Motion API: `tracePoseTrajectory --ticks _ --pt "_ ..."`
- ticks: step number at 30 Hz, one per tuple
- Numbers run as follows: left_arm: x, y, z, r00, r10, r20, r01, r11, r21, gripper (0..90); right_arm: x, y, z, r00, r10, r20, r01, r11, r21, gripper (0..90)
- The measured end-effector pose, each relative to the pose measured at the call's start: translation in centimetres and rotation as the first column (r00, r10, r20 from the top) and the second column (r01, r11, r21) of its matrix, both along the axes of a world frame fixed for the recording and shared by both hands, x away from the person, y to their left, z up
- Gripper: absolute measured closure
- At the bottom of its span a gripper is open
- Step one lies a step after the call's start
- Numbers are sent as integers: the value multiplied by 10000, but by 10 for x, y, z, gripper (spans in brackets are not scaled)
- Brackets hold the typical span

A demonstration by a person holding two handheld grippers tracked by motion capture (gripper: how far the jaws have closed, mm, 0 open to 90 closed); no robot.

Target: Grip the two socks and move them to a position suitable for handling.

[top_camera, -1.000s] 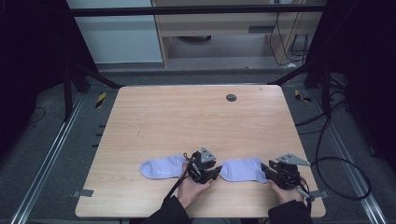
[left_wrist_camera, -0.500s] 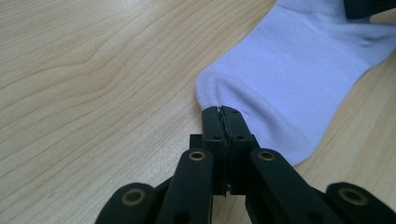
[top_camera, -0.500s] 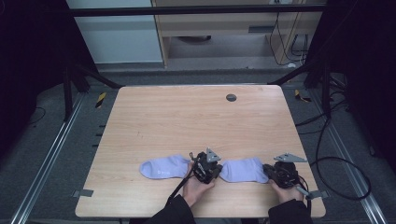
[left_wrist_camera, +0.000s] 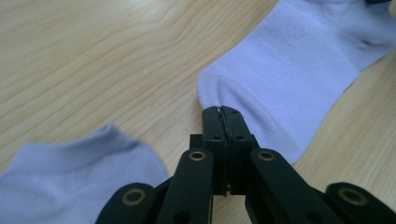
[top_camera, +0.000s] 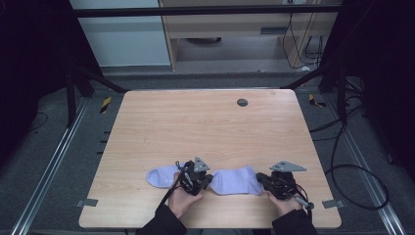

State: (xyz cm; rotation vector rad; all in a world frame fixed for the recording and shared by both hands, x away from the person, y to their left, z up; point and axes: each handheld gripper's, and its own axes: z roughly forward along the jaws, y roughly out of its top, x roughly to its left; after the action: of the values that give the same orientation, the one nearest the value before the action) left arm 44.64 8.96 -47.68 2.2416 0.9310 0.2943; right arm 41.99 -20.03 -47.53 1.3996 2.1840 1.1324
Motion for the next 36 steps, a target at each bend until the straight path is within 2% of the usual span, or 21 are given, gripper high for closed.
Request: tracePoseTrajectory --ticks 1,7,8,9,10,14,18,22,27,31,35,36 --pt "0 2 -2 10000 58 -28 -58 9999 92 889 2 7 -3 9999 134 -81 -136 9998 -155 858" --pt "1 6 -8 9997 196 -121 -194 9996 204 870 4 8 -8 9996 179 -215 -185 9995 -261 839" --pt "1 6 -8 9998 169 -89 -167 9996 227 852 4 7 -8 9997 119 -210 -125 9995 -290 816" --pt "0 6 -7 9998 169 -54 -167 9996 212 803 5 5 -8 10000 8 40 -7 9994 -344 768" --pt "0 6 -6 9998 178 31 -179 9995 255 803 5 5 -8 10000 8 40 -7 9994 -344 768" --pt "-1 13 9 9981 429 447 -432 9991 56 721 4 -1 -1 9983 -209 535 212 9998 -50 712" --pt "0 30 28 9930 772 895 -758 9969 -198 679 4 -2 8 9957 -275 879 251 9993 288 671" --pt "0 57 43 9837 1249 1293 -1195 9916 -488 643 9 5 16 9942 -242 1049 180 9981 589 616" --pt "-6 101 50 9650 2069 1611 -1978 9777 -710 593 13 22 23 9935 53 1138 -127 9979 639 581" --pt "-10 131 44 9515 2627 1601 -2518 9640 -856 562 17 38 26 9924 412 1158 -489 9967 641 548" --pt "-12 157 33 9373 3153 1486 -3031 9478 -990 547 21 57 28 9916 737 1063 -813 9943 690 533" --pt "-12 164 30 9322 3331 1417 -3200 9413 -1070 545 22 61 28 9912 785 1065 -856 9943 632 530"
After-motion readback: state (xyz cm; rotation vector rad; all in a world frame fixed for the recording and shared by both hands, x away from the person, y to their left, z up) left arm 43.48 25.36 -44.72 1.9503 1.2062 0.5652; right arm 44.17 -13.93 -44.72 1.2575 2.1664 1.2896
